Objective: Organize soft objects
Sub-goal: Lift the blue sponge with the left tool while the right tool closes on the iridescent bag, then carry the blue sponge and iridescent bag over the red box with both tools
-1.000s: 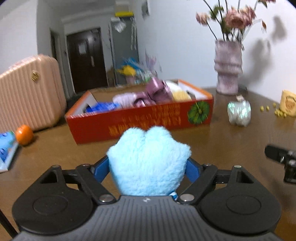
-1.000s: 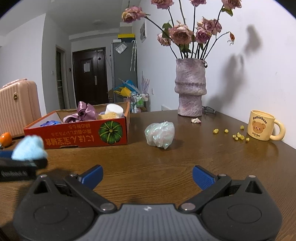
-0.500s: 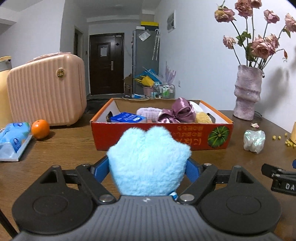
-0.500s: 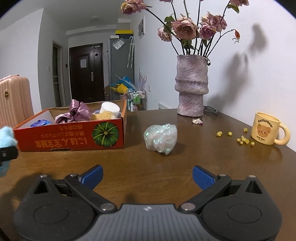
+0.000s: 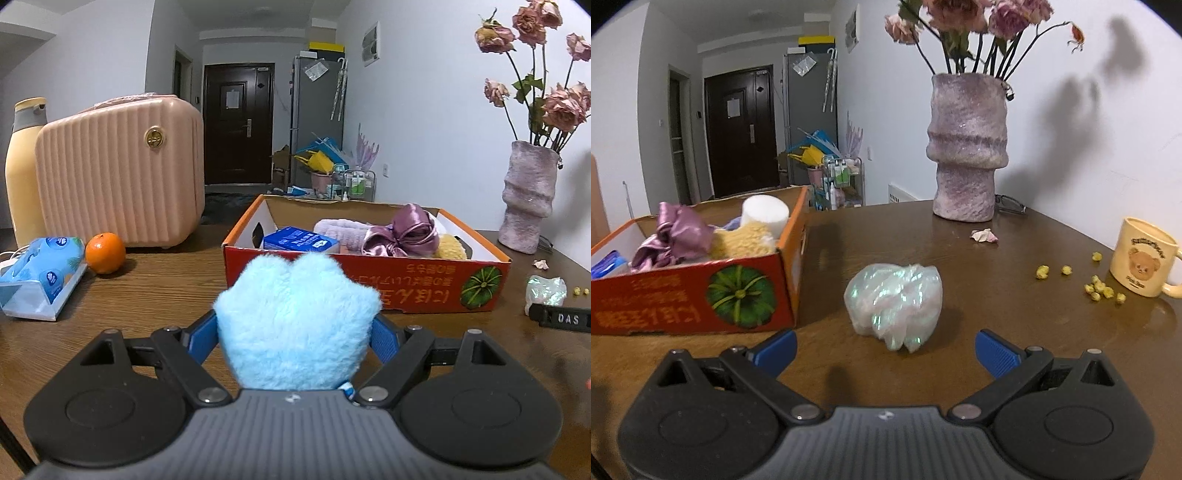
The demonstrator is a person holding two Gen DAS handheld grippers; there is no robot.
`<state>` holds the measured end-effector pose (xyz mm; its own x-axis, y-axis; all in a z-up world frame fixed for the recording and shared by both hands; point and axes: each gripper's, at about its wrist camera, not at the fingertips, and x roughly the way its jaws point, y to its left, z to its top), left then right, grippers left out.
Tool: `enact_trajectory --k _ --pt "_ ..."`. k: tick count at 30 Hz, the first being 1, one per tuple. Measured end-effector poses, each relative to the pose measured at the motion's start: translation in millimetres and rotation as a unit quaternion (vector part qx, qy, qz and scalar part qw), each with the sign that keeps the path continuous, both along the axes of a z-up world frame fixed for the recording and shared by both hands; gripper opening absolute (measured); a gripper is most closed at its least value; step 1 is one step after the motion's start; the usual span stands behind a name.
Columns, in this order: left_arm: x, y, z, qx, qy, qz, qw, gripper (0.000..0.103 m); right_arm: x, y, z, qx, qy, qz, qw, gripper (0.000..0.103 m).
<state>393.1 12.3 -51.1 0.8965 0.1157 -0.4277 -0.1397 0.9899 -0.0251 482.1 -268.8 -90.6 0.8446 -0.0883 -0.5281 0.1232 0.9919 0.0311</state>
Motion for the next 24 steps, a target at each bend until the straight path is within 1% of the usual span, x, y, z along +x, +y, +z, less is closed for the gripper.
enact_trajectory --k 4,6,9,10,11,12,13,14,15,17,20,24 --pt "3.0 4.1 -0.5 0.001 0.0 0.004 1.0 0.083 23.7 -3.1 -2.7 -0.002 0.007 -0.004 1.0 0.102" --pt "4.5 4.8 -0.6 0.002 0.0 0.005 1.0 0.083 35.7 -4.5 -4.0 -0.002 0.013 -0.004 1.0 0.1" --pt "6.7 5.4 -1.4 0.004 0.001 0.004 1.0 0.083 51.7 -6.4 -6.1 -0.001 0.023 -0.004 1.0 0.092" --pt "7.3 5.6 -1.5 0.005 0.001 0.003 1.0 0.083 56.2 -7.4 -6.8 0.0 0.026 -0.004 1.0 0.084" --pt "8.3 5.8 -1.8 0.005 0.001 0.003 1.0 0.083 59.4 -8.5 -7.5 0.003 0.028 -0.004 1.0 0.075" --pt "9.1 5.9 -2.1 0.006 0.002 0.003 1.0 0.083 63.1 -10.0 -8.3 0.006 0.031 -0.004 0.999 0.069" --pt "9.5 5.8 -2.3 0.006 0.002 0.002 1.0 0.083 65.3 -11.4 -8.8 0.01 0.035 -0.003 0.999 0.058" --pt "9.9 6.0 -2.5 0.005 0.003 0.002 1.0 0.083 66.7 -12.6 -9.5 0.015 0.037 -0.003 0.999 0.051" --pt "10.3 5.9 -2.6 0.006 0.003 0.002 1.0 0.083 65.7 -13.2 -9.1 0.018 0.035 -0.002 0.999 0.049" --pt "11.1 6.1 -3.1 0.005 0.004 0.001 1.0 0.083 60.0 -13.1 -6.5 0.018 0.016 -0.002 1.0 0.046" --pt "11.3 6.9 -3.2 0.004 0.005 0.001 1.0 0.083 45.9 -10.2 -0.7 0.01 -0.025 -0.004 1.0 0.044" --pt "11.4 7.2 -3.0 0.003 0.003 0.001 1.0 0.083 22.8 0.2 6.2 0.008 -0.064 0.009 0.998 0.044"
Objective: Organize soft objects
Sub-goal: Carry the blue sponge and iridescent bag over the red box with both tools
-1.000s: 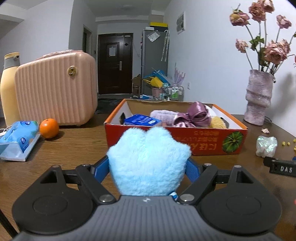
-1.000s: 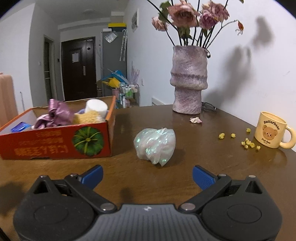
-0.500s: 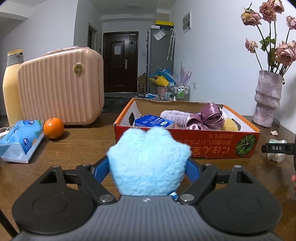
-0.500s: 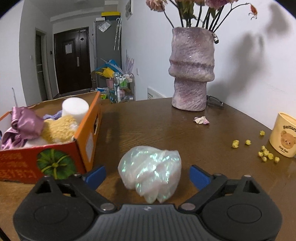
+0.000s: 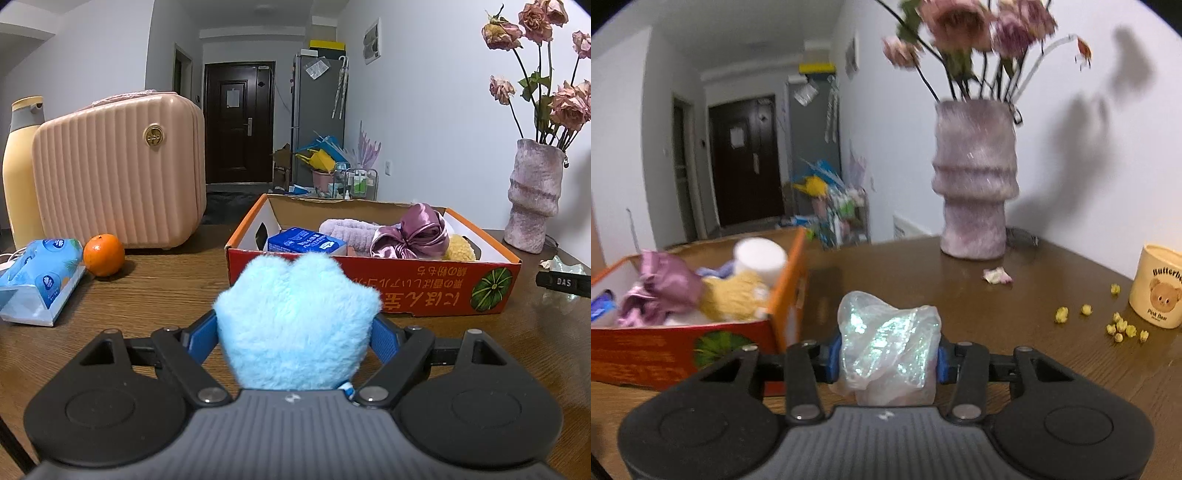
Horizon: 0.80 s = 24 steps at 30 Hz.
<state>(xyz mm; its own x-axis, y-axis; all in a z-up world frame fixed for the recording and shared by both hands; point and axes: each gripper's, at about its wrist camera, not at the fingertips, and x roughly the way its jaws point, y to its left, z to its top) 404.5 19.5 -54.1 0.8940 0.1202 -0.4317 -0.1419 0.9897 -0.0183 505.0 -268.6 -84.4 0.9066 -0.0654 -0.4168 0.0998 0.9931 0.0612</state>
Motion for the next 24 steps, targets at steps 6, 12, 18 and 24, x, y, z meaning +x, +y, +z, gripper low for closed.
enact_trajectory --k 6,12,18,24 --pt "-0.9 1.3 1.1 -0.002 -0.003 0.001 1.0 0.083 -31.3 20.6 11.9 -0.001 -0.046 0.039 0.998 0.044" --pt "-1.7 1.4 2.3 -0.002 -0.007 0.004 1.0 0.083 -53.2 44.2 17.2 -0.003 -0.072 0.079 0.994 0.044" --pt "-2.7 0.3 4.1 0.002 -0.016 0.006 0.9998 0.083 -67.9 69.2 19.0 -0.005 -0.083 0.117 0.99 0.044" --pt "-4.0 -1.2 7.0 0.01 -0.032 0.011 0.9994 0.083 -77.6 90.4 21.4 -0.005 -0.098 0.142 0.985 0.044"
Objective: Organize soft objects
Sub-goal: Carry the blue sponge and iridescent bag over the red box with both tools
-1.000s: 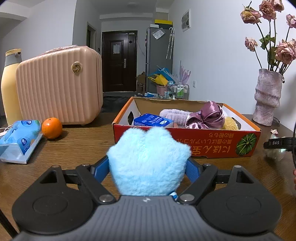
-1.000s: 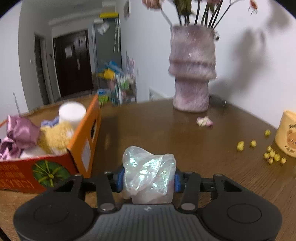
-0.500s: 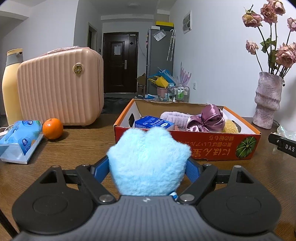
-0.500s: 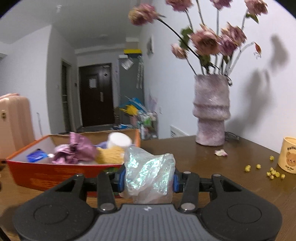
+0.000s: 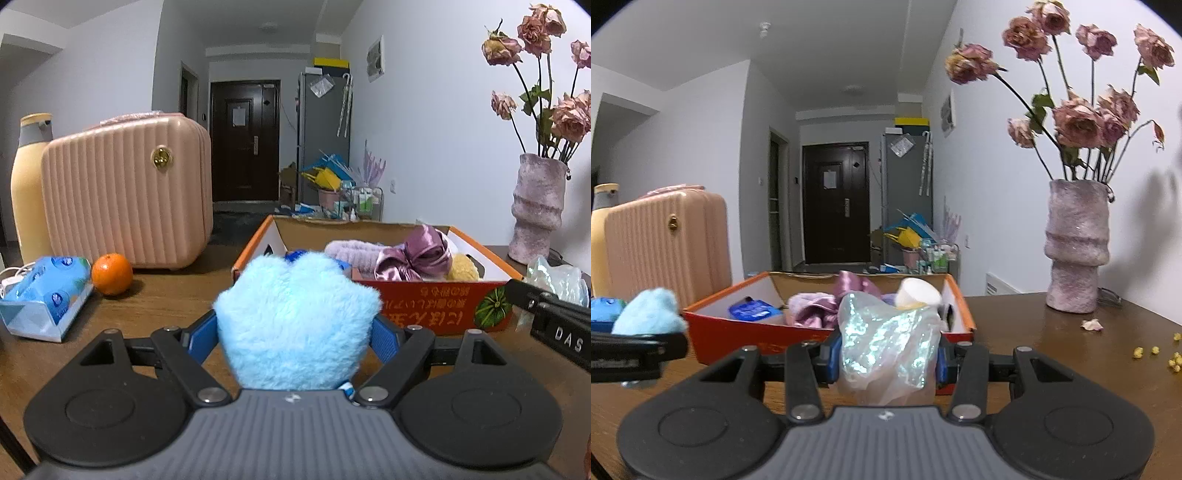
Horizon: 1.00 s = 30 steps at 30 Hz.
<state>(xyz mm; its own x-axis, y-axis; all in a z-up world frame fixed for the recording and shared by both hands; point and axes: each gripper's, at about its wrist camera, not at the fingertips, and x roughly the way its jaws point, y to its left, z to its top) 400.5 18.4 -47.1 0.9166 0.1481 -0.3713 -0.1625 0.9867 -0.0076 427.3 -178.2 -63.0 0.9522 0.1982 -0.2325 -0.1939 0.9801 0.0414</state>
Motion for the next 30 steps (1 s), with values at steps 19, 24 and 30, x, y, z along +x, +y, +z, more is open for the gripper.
enact_trajectory --k 19,24,30 --pt "32.7 3.9 17.9 -0.024 -0.039 0.038 0.9983 0.084 10.8 28.3 6.2 0.012 -0.049 -0.007 0.999 0.044" --pt "47.9 0.1 19.8 -0.029 -0.042 0.041 0.9978 0.084 25.2 29.5 7.6 0.018 -0.055 -0.012 0.998 0.044" --pt "63.6 -2.1 21.0 -0.032 -0.048 0.044 0.9974 0.084 43.7 29.1 8.1 0.023 -0.06 -0.017 0.998 0.044"
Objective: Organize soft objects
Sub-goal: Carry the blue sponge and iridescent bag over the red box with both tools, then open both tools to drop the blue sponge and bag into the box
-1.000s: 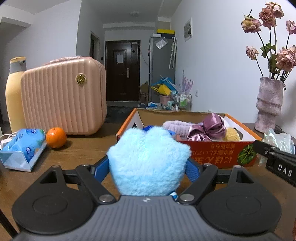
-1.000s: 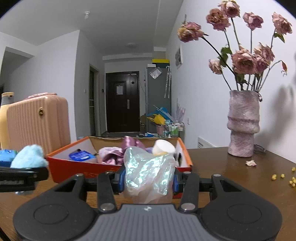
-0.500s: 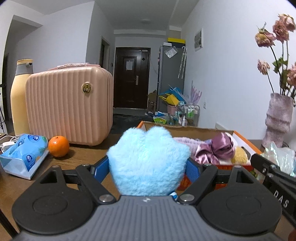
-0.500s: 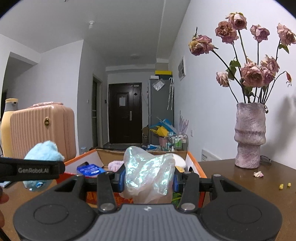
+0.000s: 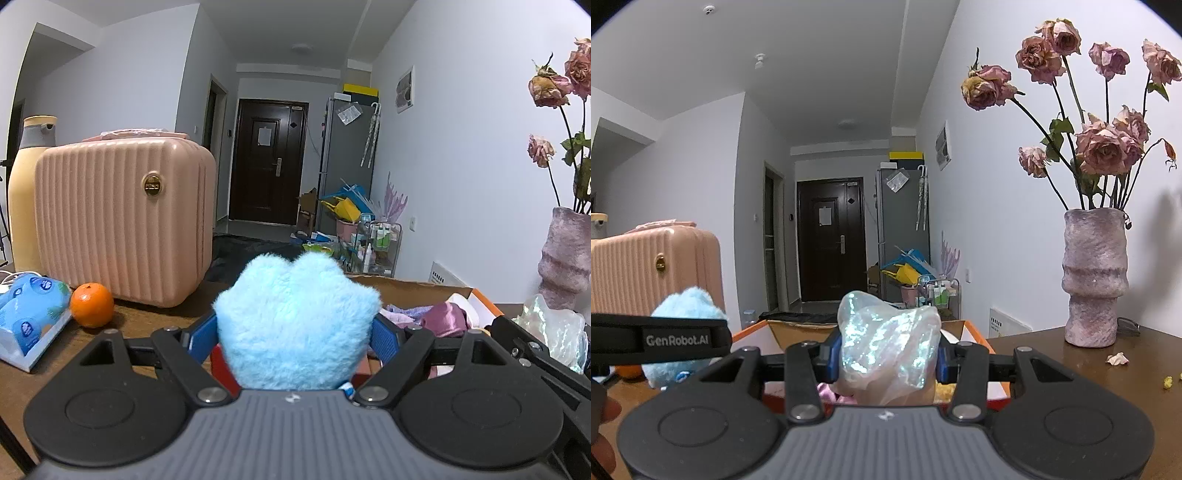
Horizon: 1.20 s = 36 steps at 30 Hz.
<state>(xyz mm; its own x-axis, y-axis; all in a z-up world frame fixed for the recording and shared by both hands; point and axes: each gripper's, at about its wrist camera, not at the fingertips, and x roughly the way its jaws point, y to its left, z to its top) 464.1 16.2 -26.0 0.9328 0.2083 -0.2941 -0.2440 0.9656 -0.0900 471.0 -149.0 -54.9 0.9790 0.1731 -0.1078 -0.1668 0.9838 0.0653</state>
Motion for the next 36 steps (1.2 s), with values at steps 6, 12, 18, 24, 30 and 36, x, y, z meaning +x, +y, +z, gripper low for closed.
enact_trajectory --k 6,12,18,24,30,36 --pt "18.0 -4.3 -0.4 0.001 0.002 0.0 1.0 0.084 18.1 -1.6 0.5 0.01 -0.002 -0.008 1.0 0.045" --pt "30.2 -7.2 -0.4 0.001 -0.001 0.0 1.0 0.084 37.6 -3.5 -0.5 0.015 -0.004 -0.014 1.0 0.045" --pt "49.4 -9.5 0.1 0.003 -0.001 -0.001 1.0 0.084 59.0 -8.0 -0.9 0.017 -0.004 -0.021 1.0 0.045" --pt "71.3 -13.2 -1.0 0.008 0.001 -0.005 1.0 0.084 84.6 -14.1 -1.5 0.019 0.0 -0.031 0.999 0.045" --pt "92.7 -12.6 -5.9 0.016 0.007 -0.003 0.9998 0.085 112.4 -18.2 -3.6 0.021 0.015 -0.027 0.999 0.047" --pt "100.7 -8.4 -10.8 0.007 0.02 -0.001 0.9998 0.103 117.9 -22.7 -7.0 0.036 0.026 -0.021 0.999 0.085"
